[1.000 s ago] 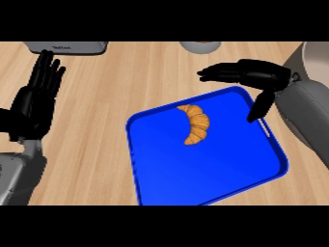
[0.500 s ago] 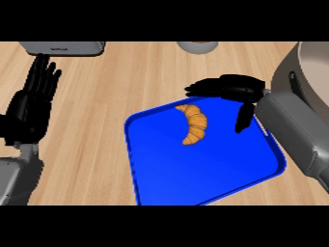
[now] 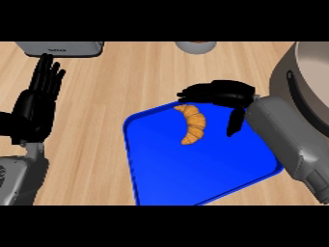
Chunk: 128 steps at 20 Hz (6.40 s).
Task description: Pick the croissant from the tray and place it in the pot
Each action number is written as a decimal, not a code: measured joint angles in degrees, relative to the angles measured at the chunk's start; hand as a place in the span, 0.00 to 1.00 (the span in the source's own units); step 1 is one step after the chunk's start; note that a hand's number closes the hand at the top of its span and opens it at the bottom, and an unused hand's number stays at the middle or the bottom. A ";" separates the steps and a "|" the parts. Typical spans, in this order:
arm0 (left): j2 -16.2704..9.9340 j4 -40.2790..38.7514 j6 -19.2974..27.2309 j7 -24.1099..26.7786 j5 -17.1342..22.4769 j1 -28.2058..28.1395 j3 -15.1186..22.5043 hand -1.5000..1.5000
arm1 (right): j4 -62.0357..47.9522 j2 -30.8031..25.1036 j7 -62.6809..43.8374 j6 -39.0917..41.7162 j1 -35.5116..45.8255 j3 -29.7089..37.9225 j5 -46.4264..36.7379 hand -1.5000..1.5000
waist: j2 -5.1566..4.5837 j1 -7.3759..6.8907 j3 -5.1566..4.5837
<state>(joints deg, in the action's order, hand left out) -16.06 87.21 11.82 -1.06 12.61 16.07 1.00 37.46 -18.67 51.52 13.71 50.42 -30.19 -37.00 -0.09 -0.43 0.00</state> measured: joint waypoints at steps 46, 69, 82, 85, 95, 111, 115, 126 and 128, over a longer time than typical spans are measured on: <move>2.31 0.56 -3.58 -1.71 -2.99 0.16 -4.61 0.50 | -10.41 13.58 -26.61 -21.06 1.59 18.88 -15.11 1.00 | 0.29 0.88 -0.43; 2.40 -0.10 -4.05 0.07 -3.08 -2.19 -5.67 0.50 | -7.86 7.65 -111.06 -43.49 18.69 20.29 -39.32 1.00 | 1.03 2.03 -0.11; 2.42 1.23 -4.25 -1.08 -3.00 -2.39 -6.30 0.50 | 17.53 -7.65 -108.28 -35.87 -2.92 25.78 -32.70 1.00 | 0.88 2.81 -0.04; 2.80 1.26 -4.38 -1.13 -3.14 -2.12 -6.11 0.50 | 24.32 -10.71 -106.27 -35.59 -10.25 27.78 -29.99 1.00 | 0.66 2.29 -0.02; 3.69 0.83 -5.17 -1.17 -4.01 -0.69 -5.91 0.50 | 21.54 -15.95 -92.69 -40.66 -20.35 36.77 -22.55 1.00 | 0.18 0.52 -0.19; 4.30 1.04 -5.26 -1.36 -4.48 0.20 -5.68 0.50 | 12.06 -14.89 -73.38 -35.71 -18.70 46.75 -2.21 0.00 | 0.87 -0.30 -2.24; 4.12 0.79 -5.50 -1.36 -4.26 0.12 -6.08 0.50 | 12.97 -14.33 -67.38 -38.58 -18.32 49.40 1.69 0.00 | 0.79 -0.09 -1.93; 3.96 -0.19 -5.69 -1.43 -4.33 0.41 -6.77 0.50 | 18.49 -12.04 -59.42 -44.12 -20.25 61.77 17.00 0.00 | 0.70 0.76 -1.09; 4.03 0.70 -5.74 -1.56 -4.35 -0.20 -6.71 0.50 | 20.43 -11.64 -56.97 -44.48 -22.41 63.64 19.62 0.00 | 0.80 0.75 -1.21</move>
<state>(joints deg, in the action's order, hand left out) -12.02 87.92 6.08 -2.62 8.25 15.87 -5.71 57.89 -30.31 -5.45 -30.77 28.01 33.45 -17.38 0.71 0.33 -1.21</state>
